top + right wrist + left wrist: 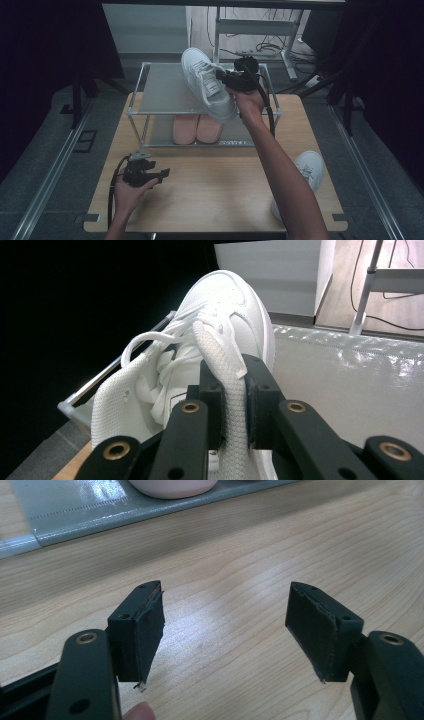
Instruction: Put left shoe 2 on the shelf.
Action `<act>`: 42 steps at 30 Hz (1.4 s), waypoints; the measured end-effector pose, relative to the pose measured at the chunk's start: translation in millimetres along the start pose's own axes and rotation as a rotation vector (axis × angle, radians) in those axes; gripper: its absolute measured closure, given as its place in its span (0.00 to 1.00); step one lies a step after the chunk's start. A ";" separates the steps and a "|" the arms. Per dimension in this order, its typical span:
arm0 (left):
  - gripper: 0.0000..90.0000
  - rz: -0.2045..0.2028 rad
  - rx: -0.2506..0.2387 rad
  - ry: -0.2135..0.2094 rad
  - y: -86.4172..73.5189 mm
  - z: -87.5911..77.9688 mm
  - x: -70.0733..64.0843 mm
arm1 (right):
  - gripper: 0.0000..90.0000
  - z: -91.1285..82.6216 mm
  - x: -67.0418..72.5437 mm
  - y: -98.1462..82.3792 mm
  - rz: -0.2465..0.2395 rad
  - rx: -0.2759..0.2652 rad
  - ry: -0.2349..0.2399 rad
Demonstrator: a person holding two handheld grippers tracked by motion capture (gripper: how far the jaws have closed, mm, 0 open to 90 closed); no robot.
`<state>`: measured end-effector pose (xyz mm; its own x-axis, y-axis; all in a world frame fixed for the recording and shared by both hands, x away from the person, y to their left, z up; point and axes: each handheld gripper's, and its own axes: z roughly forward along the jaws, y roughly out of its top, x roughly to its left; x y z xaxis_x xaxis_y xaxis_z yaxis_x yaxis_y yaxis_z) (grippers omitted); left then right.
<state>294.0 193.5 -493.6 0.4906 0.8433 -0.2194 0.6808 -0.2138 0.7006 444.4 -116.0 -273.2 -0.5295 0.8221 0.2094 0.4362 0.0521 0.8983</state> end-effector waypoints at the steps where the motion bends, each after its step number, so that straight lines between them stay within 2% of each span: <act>1: 0.36 0.001 0.000 0.000 0.1 0.0 0.0 | 0.90 2.2 0.6 0.9 0.001 0.002 -0.006; 6: 0.36 -0.003 -0.003 0.000 0.3 -1.0 -0.6 | 0.90 14.8 3.6 5.6 0.020 0.008 -0.029; 10: 0.36 0.007 -0.004 0.002 0.4 -1.6 1.5 | 0.90 30.5 2.2 10.4 0.100 0.010 -0.027; 15: 0.36 0.008 -0.005 0.004 0.4 -2.3 2.9 | 0.90 40.3 5.9 14.6 0.112 0.008 -0.063; 16: 0.36 0.005 -0.006 0.003 0.4 -2.3 3.1 | 0.90 45.3 6.5 15.8 0.122 0.010 -0.081; 19: 0.36 0.003 -0.006 0.003 0.3 -2.8 3.4 | 0.90 50.1 5.8 16.6 0.141 0.013 -0.094; 25: 0.36 -0.009 -0.013 0.000 0.0 -4.0 4.5 | 0.90 64.7 3.5 13.9 0.208 0.008 -0.136; 26: 0.36 -0.010 -0.014 -0.001 -0.1 -4.0 4.8 | 0.90 64.7 3.5 13.9 0.208 0.008 -0.136; 27: 0.36 -0.011 -0.013 -0.001 -0.1 -4.0 4.9 | 0.90 68.7 2.6 12.9 0.231 0.004 -0.141; 29: 0.36 -0.011 -0.014 -0.001 -0.1 -4.0 4.9 | 0.90 70.8 2.1 12.3 0.241 0.001 -0.144; 33: 0.36 -0.010 -0.011 -0.002 -0.1 -3.7 4.7 | 0.89 81.4 0.4 9.0 0.296 -0.017 -0.153; 38: 0.36 -0.003 -0.010 0.002 -0.4 -4.1 7.1 | 0.89 90.3 -1.9 4.3 0.311 -0.009 -0.167; 42: 0.36 -0.002 -0.007 0.004 -1.0 -2.7 7.4 | 0.82 96.7 -8.8 -2.3 0.319 0.010 -0.155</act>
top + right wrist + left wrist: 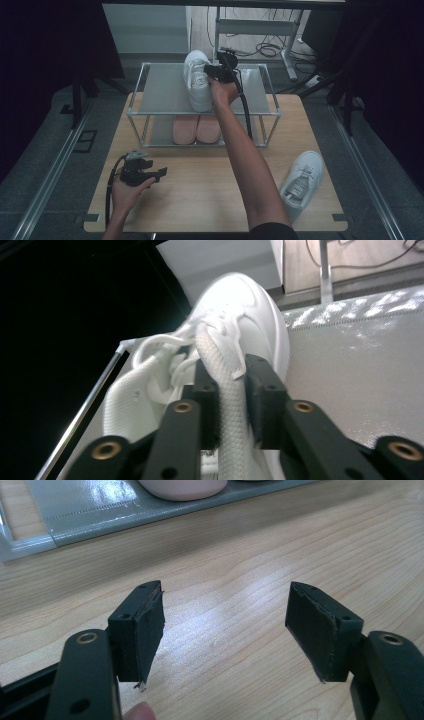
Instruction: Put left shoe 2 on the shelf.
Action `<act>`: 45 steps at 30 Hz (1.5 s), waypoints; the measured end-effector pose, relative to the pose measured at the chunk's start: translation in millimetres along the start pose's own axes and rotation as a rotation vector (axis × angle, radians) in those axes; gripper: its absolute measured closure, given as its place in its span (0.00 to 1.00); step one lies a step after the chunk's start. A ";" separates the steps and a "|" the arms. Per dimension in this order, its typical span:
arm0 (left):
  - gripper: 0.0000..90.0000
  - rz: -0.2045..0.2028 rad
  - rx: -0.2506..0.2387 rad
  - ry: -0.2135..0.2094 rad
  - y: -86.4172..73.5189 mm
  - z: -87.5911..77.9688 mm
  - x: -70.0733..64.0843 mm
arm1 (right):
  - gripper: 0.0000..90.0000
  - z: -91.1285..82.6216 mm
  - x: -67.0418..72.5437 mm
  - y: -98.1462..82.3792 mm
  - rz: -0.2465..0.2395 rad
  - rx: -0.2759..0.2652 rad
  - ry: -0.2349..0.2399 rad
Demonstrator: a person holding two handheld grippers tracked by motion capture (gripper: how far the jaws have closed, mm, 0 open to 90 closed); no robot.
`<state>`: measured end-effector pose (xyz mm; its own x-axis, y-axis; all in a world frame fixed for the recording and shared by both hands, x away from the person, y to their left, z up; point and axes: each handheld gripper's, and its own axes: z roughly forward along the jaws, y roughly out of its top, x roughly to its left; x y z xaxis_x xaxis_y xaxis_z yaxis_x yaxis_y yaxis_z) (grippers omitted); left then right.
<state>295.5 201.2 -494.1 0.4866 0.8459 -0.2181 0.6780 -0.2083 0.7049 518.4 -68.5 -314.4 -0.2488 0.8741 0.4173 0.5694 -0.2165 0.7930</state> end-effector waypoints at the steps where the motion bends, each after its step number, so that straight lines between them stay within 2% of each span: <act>1: 0.36 0.000 0.002 0.000 -0.1 0.5 0.0 | 0.76 -0.1 -5.8 2.1 -0.015 0.012 0.020; 3: 0.36 0.000 0.002 0.000 -0.1 0.6 -0.1 | 0.72 -1.0 -8.1 3.3 -0.032 0.016 0.026; 6: 0.36 0.003 0.001 0.001 0.2 0.6 -1.6 | 0.62 -7.7 -12.9 7.3 -0.121 0.028 0.035; 7: 0.36 0.003 0.001 0.001 0.2 0.6 -1.6 | 0.62 -7.7 -12.9 7.3 -0.121 0.028 0.035; 9: 0.36 0.006 0.001 0.000 0.4 0.3 -2.7 | 0.60 -14.2 -13.3 7.3 -0.182 0.023 0.030; 10: 0.36 0.013 0.000 0.000 0.7 0.3 -3.4 | 0.59 -16.7 -13.4 7.2 -0.195 0.024 0.032; 13: 0.36 0.012 0.002 0.002 0.8 0.5 -3.8 | 0.59 -20.8 -13.6 6.5 -0.213 0.013 0.041; 16: 0.36 0.013 0.004 0.003 0.7 1.0 -3.7 | 0.59 -28.9 -13.7 5.6 -0.236 0.011 0.083; 21: 0.36 0.016 0.001 0.000 1.3 0.2 -5.5 | 0.61 -41.9 -15.7 4.5 -0.261 -0.009 0.107; 25: 0.36 0.017 0.005 -0.003 1.5 0.8 -7.3 | 0.64 -51.9 -18.1 2.8 -0.284 -0.021 0.112; 29: 0.36 0.019 0.010 -0.005 1.4 1.9 -8.4 | 0.74 -61.3 -23.1 -0.8 -0.317 -0.012 0.121; 37: 0.36 0.023 0.015 -0.005 1.1 3.6 -9.4 | 0.88 -70.8 -31.0 -8.9 -0.347 0.014 0.155; 45: 0.36 0.028 0.020 -0.006 1.0 5.5 -10.9 | 0.97 -77.0 -35.6 -19.0 -0.369 0.014 0.159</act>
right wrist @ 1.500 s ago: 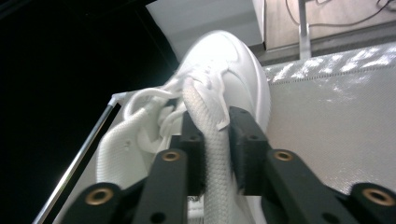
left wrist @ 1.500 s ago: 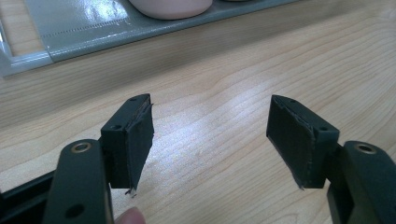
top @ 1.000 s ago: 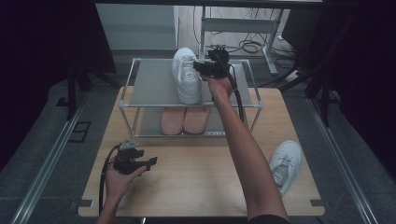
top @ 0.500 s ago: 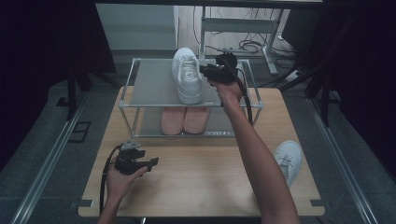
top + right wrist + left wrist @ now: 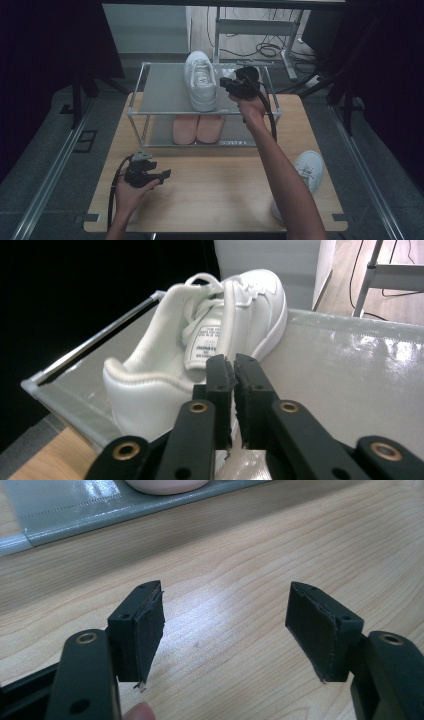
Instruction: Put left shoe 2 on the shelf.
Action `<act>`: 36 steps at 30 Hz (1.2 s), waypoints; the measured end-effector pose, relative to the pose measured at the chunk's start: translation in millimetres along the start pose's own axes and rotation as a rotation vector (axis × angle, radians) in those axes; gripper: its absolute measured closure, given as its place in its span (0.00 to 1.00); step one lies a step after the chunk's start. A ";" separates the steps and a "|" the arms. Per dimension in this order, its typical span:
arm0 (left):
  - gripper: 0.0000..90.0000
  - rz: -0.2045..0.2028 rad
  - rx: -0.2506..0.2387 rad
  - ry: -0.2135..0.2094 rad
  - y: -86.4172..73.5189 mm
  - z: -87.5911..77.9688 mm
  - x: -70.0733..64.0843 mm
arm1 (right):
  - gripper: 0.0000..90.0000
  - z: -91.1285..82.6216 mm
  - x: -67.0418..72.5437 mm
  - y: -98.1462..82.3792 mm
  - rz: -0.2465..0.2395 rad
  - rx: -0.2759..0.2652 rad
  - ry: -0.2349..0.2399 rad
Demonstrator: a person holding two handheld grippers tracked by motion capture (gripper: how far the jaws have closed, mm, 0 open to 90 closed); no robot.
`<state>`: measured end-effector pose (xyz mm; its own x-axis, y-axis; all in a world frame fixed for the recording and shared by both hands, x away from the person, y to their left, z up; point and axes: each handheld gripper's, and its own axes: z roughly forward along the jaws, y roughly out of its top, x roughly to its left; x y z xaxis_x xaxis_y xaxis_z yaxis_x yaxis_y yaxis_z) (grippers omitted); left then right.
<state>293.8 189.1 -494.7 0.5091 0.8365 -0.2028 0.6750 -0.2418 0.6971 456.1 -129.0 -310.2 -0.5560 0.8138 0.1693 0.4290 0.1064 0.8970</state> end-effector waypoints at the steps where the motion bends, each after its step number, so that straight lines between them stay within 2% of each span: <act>1: 0.36 0.001 0.001 -0.001 -0.1 0.7 -0.6 | 0.99 -1.0 -0.1 -3.5 -0.005 0.003 0.003; 23: 0.36 0.005 0.007 -0.003 -0.1 3.0 -2.6 | 1.00 5.6 -1.3 -33.9 -0.025 0.083 0.002; 36: 0.36 0.004 0.007 -0.001 -0.1 2.5 -1.2 | 1.00 17.5 7.3 -37.0 -0.033 0.094 0.013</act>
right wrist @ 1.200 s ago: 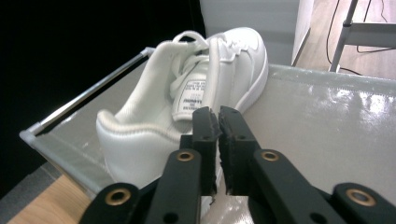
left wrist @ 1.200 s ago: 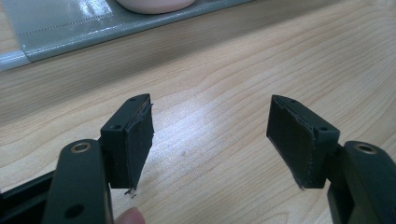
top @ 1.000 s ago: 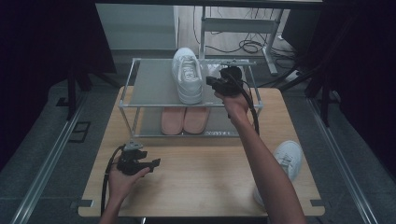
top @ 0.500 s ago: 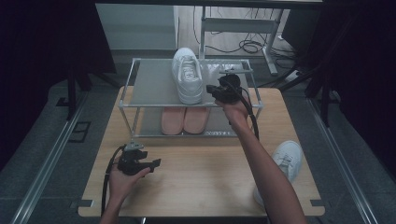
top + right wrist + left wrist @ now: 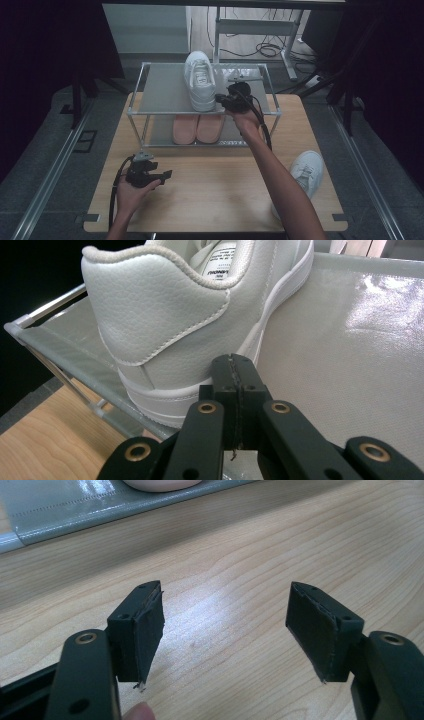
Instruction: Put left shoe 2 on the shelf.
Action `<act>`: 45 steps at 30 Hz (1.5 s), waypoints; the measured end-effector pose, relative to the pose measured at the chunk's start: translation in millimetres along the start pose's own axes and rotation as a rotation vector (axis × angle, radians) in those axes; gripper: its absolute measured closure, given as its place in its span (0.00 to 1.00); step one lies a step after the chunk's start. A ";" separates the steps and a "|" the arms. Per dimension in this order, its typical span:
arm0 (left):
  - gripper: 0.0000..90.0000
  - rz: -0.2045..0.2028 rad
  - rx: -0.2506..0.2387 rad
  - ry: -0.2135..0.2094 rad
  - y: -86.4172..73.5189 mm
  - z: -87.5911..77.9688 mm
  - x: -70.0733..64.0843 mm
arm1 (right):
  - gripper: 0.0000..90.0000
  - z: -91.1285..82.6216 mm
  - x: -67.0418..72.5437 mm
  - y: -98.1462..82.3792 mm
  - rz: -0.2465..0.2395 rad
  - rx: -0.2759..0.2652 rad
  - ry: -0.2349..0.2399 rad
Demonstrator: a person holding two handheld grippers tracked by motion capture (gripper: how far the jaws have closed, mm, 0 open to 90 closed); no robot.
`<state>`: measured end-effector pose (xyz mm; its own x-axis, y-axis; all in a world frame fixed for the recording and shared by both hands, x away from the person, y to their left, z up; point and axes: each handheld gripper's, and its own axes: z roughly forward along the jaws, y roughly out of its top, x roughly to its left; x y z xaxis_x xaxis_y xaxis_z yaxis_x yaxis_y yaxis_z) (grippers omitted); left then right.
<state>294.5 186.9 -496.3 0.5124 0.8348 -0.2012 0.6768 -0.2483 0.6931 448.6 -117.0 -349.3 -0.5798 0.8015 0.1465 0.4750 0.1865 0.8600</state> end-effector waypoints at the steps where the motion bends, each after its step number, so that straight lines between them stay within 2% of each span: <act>1: 0.36 0.000 0.001 0.000 0.0 0.1 0.0 | 1.00 -0.1 0.7 0.3 -0.004 0.000 -0.003; 8: 0.36 0.002 0.006 -0.002 0.1 2.0 -1.1 | 1.00 0.8 3.3 2.4 -0.001 0.001 -0.002; 14: 0.36 0.000 0.004 -0.004 0.0 1.8 -0.6 | 1.00 4.5 10.0 3.2 -0.001 0.000 0.018; 24: 0.36 0.000 0.005 -0.004 0.0 2.4 -0.7 | 1.00 9.2 15.8 8.5 0.009 -0.022 0.021; 33: 0.36 0.001 0.007 -0.005 0.1 2.6 -0.5 | 1.00 16.7 23.7 10.9 0.020 -0.034 0.045; 45: 0.35 0.004 0.009 -0.005 0.1 3.5 -1.3 | 1.00 20.5 28.2 11.0 0.015 -0.043 0.035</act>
<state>295.7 184.1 -498.4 0.5175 0.8316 -0.2018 0.6793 -0.2558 0.6878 451.1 -80.8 -345.7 -0.5960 0.7835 0.1759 0.4554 0.1494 0.8776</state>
